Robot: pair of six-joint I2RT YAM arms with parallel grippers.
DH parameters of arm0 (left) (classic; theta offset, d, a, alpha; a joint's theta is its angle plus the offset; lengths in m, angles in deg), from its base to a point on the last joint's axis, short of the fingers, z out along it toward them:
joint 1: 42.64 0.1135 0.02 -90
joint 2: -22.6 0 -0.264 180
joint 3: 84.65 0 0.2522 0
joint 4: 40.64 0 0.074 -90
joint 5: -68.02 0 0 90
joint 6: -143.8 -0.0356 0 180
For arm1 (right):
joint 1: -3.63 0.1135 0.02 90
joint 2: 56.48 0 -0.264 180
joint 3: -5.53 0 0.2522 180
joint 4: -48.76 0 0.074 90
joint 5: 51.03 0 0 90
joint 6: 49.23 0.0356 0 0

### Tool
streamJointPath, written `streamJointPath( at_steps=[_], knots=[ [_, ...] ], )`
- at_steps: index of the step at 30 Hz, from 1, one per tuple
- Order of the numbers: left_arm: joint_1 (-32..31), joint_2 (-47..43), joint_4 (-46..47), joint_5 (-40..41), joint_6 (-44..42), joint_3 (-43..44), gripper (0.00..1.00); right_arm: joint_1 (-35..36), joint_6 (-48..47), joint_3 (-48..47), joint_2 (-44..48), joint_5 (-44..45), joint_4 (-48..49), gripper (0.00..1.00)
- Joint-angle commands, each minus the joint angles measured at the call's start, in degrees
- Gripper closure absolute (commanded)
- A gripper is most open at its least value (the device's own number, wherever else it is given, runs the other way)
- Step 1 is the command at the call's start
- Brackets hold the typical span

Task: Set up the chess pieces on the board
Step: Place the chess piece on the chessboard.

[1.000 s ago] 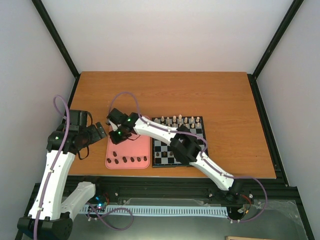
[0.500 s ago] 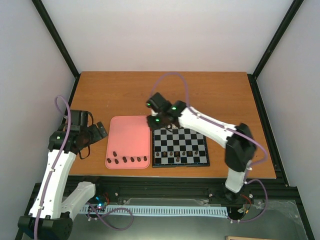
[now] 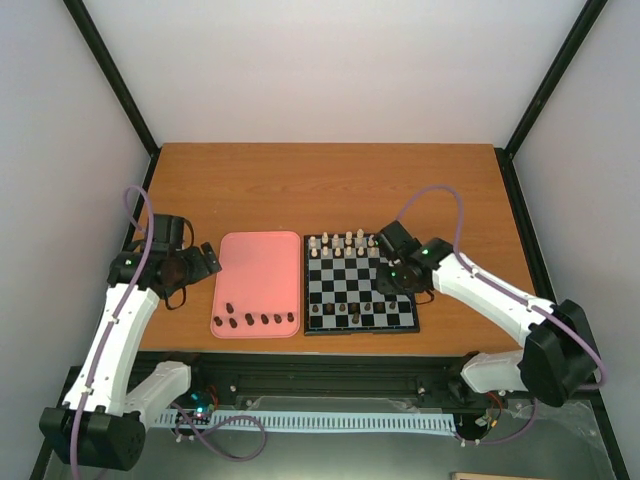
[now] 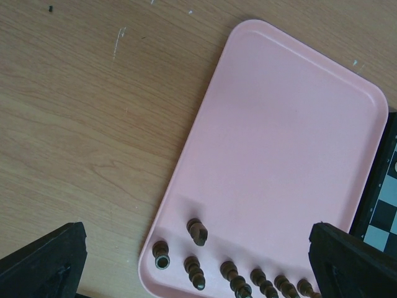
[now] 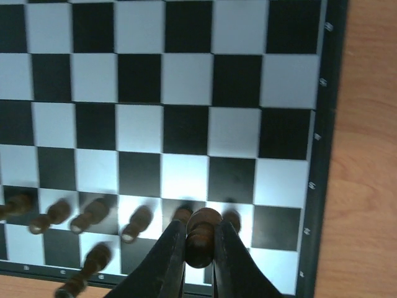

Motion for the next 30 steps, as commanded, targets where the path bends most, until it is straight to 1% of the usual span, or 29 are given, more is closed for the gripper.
streamJointPath(
  at_steps=[1,4,15,20,30],
  knots=[
    [0.4,0.7,2.0,-0.9,-0.8,0.6,0.00,-1.9,2.9,2.8,2.7,2.5,-2.0,0.90],
    [0.4,0.8,2.1,-0.9,-0.5,0.5,0.00,-3.1,3.0,4.5,3.4,2.5,-3.0,0.90],
    [0.4,1.1,2.6,-0.9,0.4,-0.7,0.00,-6.9,1.9,8.6,4.2,-0.2,-2.1,0.90],
    [0.4,1.4,2.7,-0.9,0.4,-0.9,0.00,-7.3,1.7,10.2,4.4,-2.1,-1.3,0.90],
    [0.4,1.5,2.6,-0.8,0.6,-0.8,0.00,-7.9,1.0,11.8,2.5,-3.0,1.4,0.90]
  ],
)
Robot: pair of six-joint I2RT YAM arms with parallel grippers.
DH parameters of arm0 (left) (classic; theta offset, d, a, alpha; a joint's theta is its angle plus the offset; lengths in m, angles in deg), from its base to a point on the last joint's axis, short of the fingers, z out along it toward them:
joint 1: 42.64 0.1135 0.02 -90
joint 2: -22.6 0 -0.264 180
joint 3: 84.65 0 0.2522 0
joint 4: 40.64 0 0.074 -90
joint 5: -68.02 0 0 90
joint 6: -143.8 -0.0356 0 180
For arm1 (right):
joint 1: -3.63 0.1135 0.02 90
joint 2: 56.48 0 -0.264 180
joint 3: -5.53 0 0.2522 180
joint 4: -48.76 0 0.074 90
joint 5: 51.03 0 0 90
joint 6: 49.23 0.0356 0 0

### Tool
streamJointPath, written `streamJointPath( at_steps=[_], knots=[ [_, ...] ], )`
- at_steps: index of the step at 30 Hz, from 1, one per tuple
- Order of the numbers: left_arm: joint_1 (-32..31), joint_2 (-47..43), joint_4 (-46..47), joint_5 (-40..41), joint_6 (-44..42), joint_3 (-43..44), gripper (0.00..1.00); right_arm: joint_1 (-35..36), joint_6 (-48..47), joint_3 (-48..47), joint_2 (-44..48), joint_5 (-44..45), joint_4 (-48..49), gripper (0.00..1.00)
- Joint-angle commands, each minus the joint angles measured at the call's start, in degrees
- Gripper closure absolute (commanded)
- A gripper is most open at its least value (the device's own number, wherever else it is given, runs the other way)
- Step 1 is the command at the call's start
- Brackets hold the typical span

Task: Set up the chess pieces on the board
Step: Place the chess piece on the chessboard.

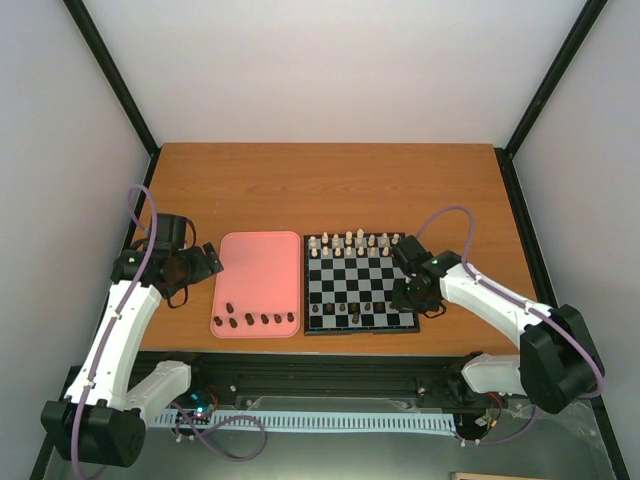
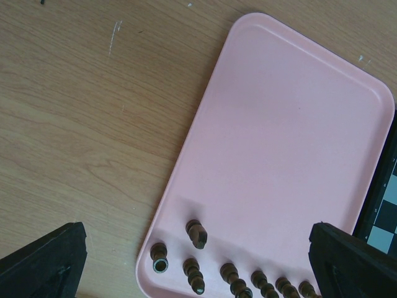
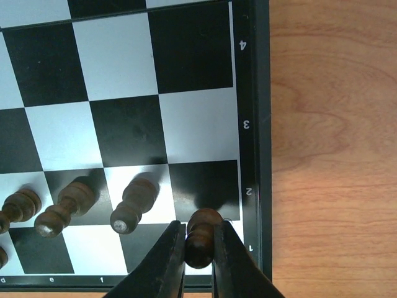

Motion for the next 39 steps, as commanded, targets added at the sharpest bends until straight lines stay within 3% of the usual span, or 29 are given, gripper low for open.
streamJointPath(
  at_steps=[1,22,39],
  knots=[
    [0.4,0.1,1.1,-0.2,0.5,0.4,0.00,-0.8,-0.5,0.4,-0.6,0.0,2.0,0.90],
    [0.4,0.3,1.0,-0.1,1.1,-0.1,0.00,-2.5,-3.0,1.1,-3.5,0.2,3.7,0.89],
    [0.4,-0.6,0.8,-0.1,1.7,-0.9,0.00,-2.7,-3.2,0.4,-2.5,1.1,2.9,0.73]
  ],
)
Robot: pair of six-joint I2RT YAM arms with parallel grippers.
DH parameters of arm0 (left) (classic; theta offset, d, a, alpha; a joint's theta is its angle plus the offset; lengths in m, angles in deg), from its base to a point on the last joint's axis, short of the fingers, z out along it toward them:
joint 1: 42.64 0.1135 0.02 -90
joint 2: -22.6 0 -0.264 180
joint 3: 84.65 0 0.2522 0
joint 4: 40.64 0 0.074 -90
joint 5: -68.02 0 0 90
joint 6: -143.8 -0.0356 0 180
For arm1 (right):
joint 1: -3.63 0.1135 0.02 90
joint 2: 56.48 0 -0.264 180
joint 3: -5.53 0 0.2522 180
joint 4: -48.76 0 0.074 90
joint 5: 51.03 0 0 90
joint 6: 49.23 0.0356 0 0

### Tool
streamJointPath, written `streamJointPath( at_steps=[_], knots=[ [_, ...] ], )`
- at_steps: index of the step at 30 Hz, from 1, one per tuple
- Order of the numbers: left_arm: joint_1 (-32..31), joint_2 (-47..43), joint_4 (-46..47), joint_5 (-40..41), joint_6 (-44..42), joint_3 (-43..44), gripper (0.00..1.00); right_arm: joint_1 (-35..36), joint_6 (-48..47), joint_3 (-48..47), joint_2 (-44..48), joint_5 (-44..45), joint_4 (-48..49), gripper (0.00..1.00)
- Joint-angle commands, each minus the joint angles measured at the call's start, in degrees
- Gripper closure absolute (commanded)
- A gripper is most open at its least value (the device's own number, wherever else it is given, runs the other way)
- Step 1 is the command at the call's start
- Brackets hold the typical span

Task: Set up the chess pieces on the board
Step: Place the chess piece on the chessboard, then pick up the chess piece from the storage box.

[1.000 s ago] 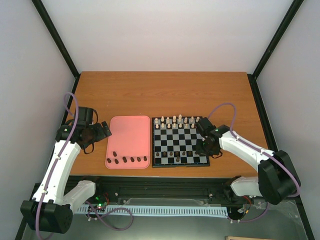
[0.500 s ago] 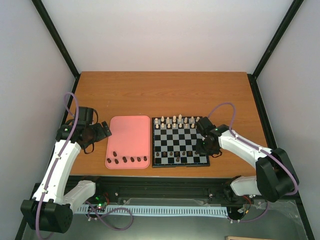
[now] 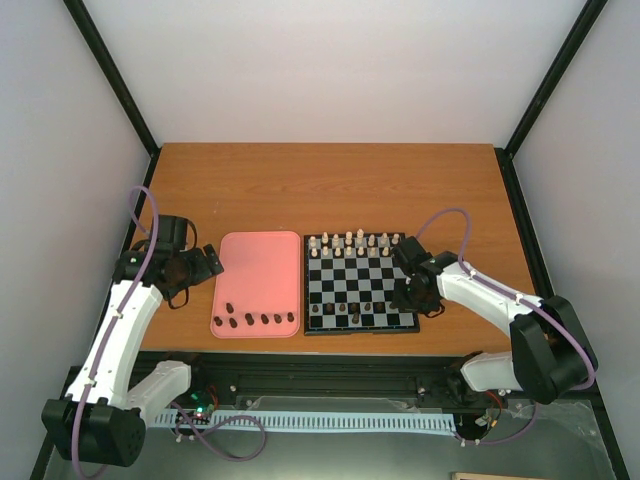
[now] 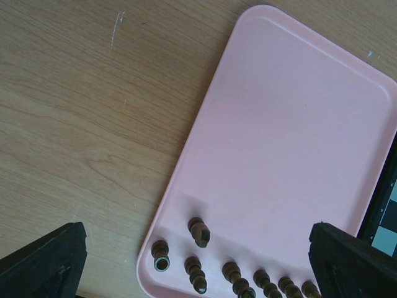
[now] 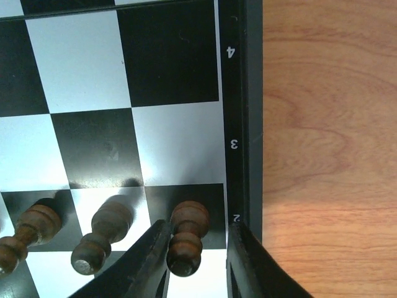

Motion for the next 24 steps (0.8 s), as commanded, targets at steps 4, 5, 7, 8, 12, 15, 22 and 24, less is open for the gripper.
streamJointPath(
  at_steps=[4,5,7,8,12,15,22,24],
  knots=[
    [0.4,-0.3,1.3,-0.4,0.8,0.2,0.00,-0.8,-0.4,-3.6,1.2,1.5,-2.2,0.71],
    [0.4,-0.1,1.4,-0.4,0.7,0.4,0.00,-0.9,-0.3,-4.1,1.3,1.7,-2.5,0.70],
    [0.4,0.4,1.6,-0.5,0.5,0.7,0.00,-1.0,-0.3,-5.4,1.7,2.0,-3.3,0.69],
    [0.4,0.5,1.7,-0.6,0.5,0.7,0.00,-1.0,-0.3,-6.2,1.8,2.3,-3.9,0.68],
    [0.4,0.7,2.0,-0.8,0.2,0.8,0.00,-1.2,-0.8,-11.0,1.5,4.3,-5.9,0.65],
    [0.4,0.5,1.9,-0.9,0.1,0.6,0.00,-1.2,-2.6,-15.8,-0.5,4.7,-6.5,0.65],
    [0.4,-0.9,1.6,-0.7,0.1,-0.4,0.00,0.4,-5.1,-27.7,-7.4,-0.4,-5.3,0.67],
    [0.4,-1.1,1.5,-0.6,0.1,-0.4,0.00,2.8,-5.2,-31.1,-9.6,-0.9,-5.1,0.68]
  ],
)
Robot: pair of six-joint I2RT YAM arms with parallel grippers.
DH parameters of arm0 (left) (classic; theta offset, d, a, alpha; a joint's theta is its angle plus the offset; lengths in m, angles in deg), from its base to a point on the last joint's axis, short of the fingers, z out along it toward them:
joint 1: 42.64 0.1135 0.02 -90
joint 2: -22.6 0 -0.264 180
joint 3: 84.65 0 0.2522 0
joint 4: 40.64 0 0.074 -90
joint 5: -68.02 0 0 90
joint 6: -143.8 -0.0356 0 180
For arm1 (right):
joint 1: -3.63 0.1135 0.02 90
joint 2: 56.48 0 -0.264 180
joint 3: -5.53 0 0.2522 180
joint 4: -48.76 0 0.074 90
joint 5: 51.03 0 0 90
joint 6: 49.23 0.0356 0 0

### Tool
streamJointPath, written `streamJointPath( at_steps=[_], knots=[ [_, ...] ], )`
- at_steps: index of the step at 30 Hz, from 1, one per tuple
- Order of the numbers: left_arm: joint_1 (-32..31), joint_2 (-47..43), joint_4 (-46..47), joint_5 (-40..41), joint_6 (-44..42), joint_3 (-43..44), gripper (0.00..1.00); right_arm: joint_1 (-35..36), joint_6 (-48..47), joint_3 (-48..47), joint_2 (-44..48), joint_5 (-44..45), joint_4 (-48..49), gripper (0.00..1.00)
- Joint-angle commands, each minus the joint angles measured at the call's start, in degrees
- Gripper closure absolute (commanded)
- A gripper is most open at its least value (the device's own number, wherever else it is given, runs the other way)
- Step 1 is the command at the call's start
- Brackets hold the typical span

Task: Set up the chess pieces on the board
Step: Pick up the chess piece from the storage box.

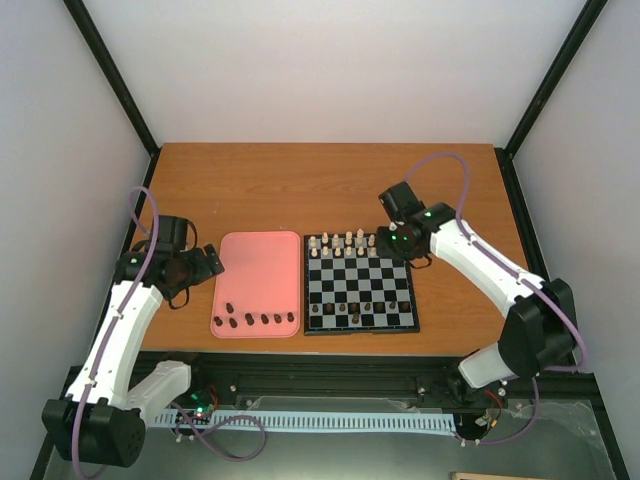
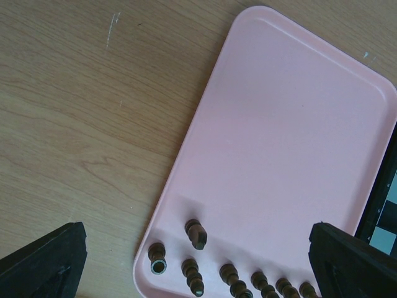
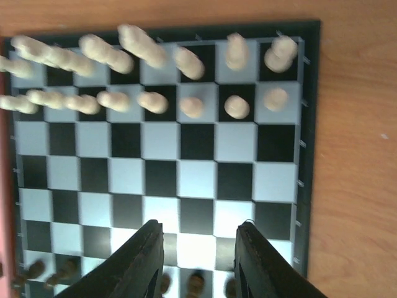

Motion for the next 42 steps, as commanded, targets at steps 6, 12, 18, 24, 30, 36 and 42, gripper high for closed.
streamJointPath(
  at_steps=[6,12,18,24,30,36,42],
  knots=[
    [0.4,-2.2,0.0,0.2,0.3,0.3,0.00,14.8,-1.4,-15.7,-12.7,-2.2,-0.1,0.68],
    [0.4,-3.1,-0.7,0.5,0.1,0.8,0.00,24.8,-3.9,-20.1,-18.8,-3.6,-0.8,0.68],
    [0.4,-3.9,-1.0,0.4,0.1,0.9,0.00,30.3,-9.8,-17.8,-19.9,-7.7,-1.1,0.68],
    [0.4,-4.4,-1.2,0.2,0.0,0.9,0.00,33.8,-13.3,-19.1,-23.1,-8.8,-0.2,0.68],
    [0.4,-4.6,-1.5,0.5,0.1,1.2,0.00,35.2,-15.8,-19.6,-26.8,-9.7,1.1,0.68],
    [0.5,-4.5,-1.6,0.6,0.4,1.7,0.00,35.2,-17.6,-22.0,-30.0,-10.3,1.3,0.68],
    [0.4,-3.8,-1.3,0.7,0.2,1.8,0.00,36.1,-17.9,-23.7,-32.4,-10.8,1.3,0.68]
  ],
)
